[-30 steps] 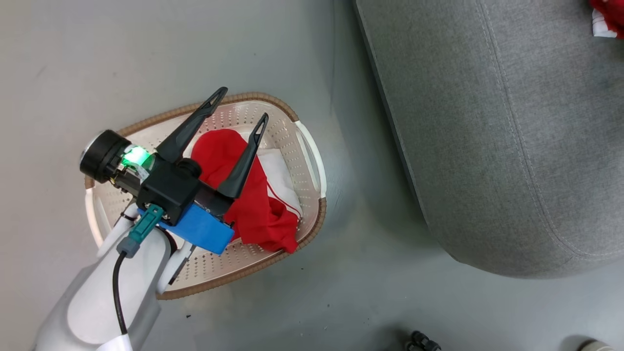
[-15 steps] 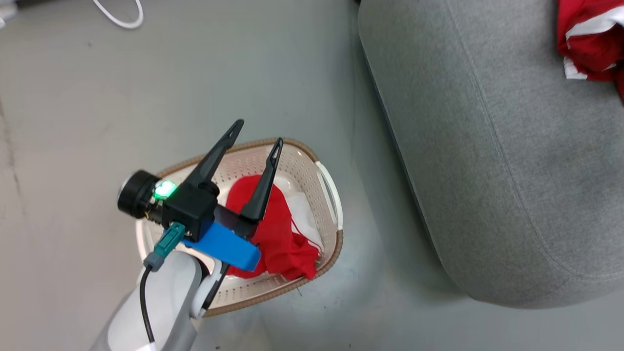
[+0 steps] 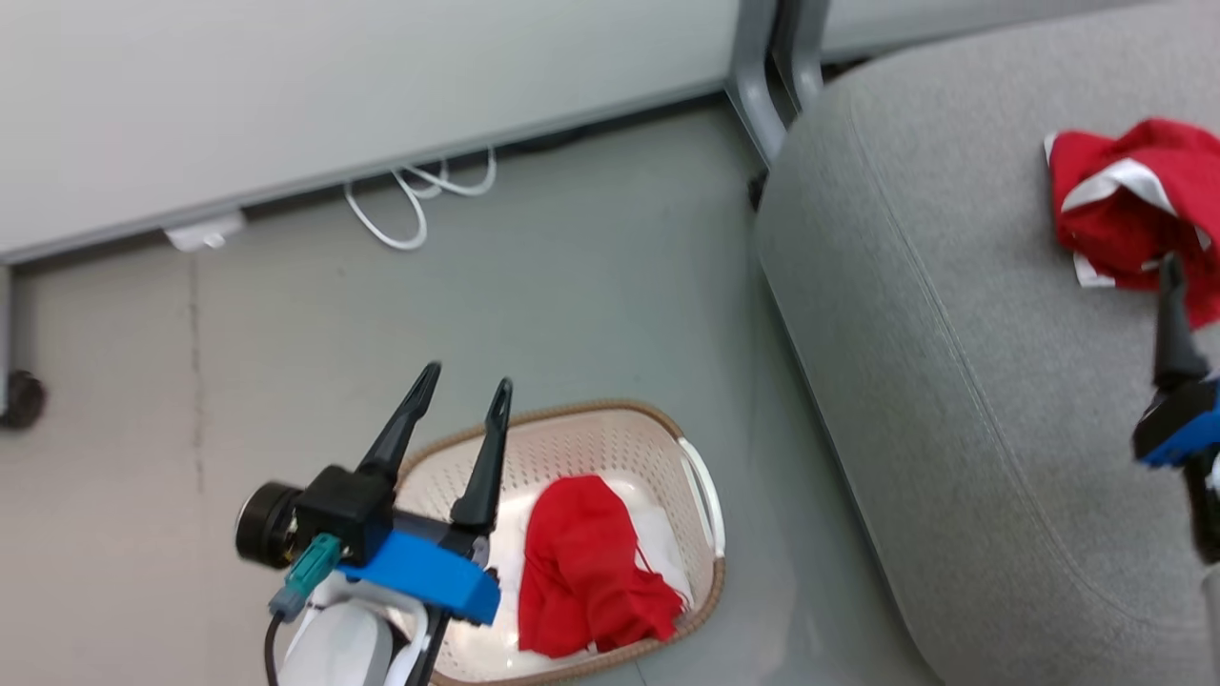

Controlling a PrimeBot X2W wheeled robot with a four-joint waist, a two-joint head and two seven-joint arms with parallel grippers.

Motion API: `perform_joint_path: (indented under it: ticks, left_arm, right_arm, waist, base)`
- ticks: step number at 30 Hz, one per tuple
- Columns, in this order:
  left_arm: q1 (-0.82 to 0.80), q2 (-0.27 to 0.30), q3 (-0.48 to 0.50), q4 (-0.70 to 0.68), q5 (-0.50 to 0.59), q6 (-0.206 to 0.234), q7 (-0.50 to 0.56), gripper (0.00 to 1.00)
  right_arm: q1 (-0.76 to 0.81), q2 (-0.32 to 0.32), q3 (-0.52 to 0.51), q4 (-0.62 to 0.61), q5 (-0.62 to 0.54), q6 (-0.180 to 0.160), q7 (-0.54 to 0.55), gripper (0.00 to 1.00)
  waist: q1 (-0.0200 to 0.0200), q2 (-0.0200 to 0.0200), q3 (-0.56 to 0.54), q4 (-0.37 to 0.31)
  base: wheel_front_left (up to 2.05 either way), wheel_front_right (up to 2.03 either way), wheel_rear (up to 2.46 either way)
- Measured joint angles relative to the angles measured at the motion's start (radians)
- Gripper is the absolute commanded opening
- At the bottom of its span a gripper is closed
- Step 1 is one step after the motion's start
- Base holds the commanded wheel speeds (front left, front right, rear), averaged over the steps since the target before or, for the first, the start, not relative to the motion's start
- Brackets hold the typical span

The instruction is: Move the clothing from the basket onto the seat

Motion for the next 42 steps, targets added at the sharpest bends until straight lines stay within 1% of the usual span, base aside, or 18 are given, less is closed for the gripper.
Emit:
perform_joint_path:
  ticks: [5, 10, 12, 15, 19, 23, 27, 32, 35, 42]
  left_arm:
    - [0.060, -0.014, 0.064, 0.010, 0.012, -0.005, 0.000, 1.00]
    - [0.103, -0.030, 0.116, 0.018, 0.025, -0.008, 0.000, 1.00]
    - [0.114, -0.033, 0.135, 0.023, 0.030, -0.008, 0.000, 1.00]
    - [0.126, -0.038, 0.155, 0.034, 0.038, -0.008, 0.000, 1.00]
    - [0.140, -0.041, 0.183, 0.048, 0.040, -0.009, 0.000, 1.00]
    - [0.147, -0.044, 0.204, 0.061, 0.047, -0.010, -0.001, 1.00]
    - [0.157, -0.045, 0.223, 0.069, 0.051, -0.010, -0.001, 1.00]
    - [0.162, -0.048, 0.226, 0.075, 0.053, -0.013, -0.001, 1.00]
    - [0.165, -0.048, 0.226, 0.078, 0.053, -0.013, -0.001, 1.00]
    - [0.165, -0.049, 0.222, 0.081, 0.053, -0.013, -0.001, 1.00]
  right_arm:
    - [0.149, 0.106, -0.018, -0.171, -0.025, 0.000, 0.038, 1.00]
    - [0.282, 0.182, -0.014, -0.348, -0.055, 0.000, 0.086, 1.00]
    - [0.326, 0.203, -0.011, -0.404, -0.063, 0.000, 0.109, 1.00]
    - [0.380, 0.217, -0.012, -0.478, -0.077, 0.000, 0.126, 1.00]
    - [0.446, 0.242, 0.013, -0.554, -0.081, 0.000, 0.144, 1.00]
    - [0.497, 0.257, 0.041, -0.591, -0.079, 0.000, 0.161, 1.00]
    - [0.532, 0.269, 0.071, -0.605, -0.073, 0.000, 0.167, 1.00]
    - [0.554, 0.278, 0.103, -0.595, -0.053, 0.000, 0.168, 1.00]
    - [0.554, 0.279, 0.108, -0.586, -0.034, 0.000, 0.168, 1.00]
    - [0.553, 0.281, 0.114, -0.578, -0.031, 0.000, 0.165, 1.00]
  waist:
    - [0.0000, 0.0000, -0.081, 0.044]
    - [0.0001, 0.0000, -0.132, 0.103]
    - [0.0001, 0.0000, -0.147, 0.126]
    - [0.0001, 0.0000, -0.168, 0.156]
    - [0.0001, 0.0000, -0.191, 0.192]
    - [0.0001, 0.0000, -0.210, 0.216]
    - [0.0002, 0.0000, -0.221, 0.226]
    - [0.0002, 0.0001, -0.230, 0.225]
    - [0.0003, 0.0000, -0.229, 0.220]
    - [0.0003, 0.0000, -0.228, 0.212]
  base:
    - [0.00, 0.00, 0.00]
    - [0.00, 0.00, 0.00]
    - [0.00, 0.00, 0.00]
    - [0.00, 0.00, 0.00]
    - [0.00, 0.00, 0.00]
    - [0.00, 0.00, 0.00]
    - [0.00, 0.00, 0.00]
    - [0.00, 0.00, 0.00]
    - [0.00, 0.00, 0.00]
    - [0.00, 0.00, 0.00]
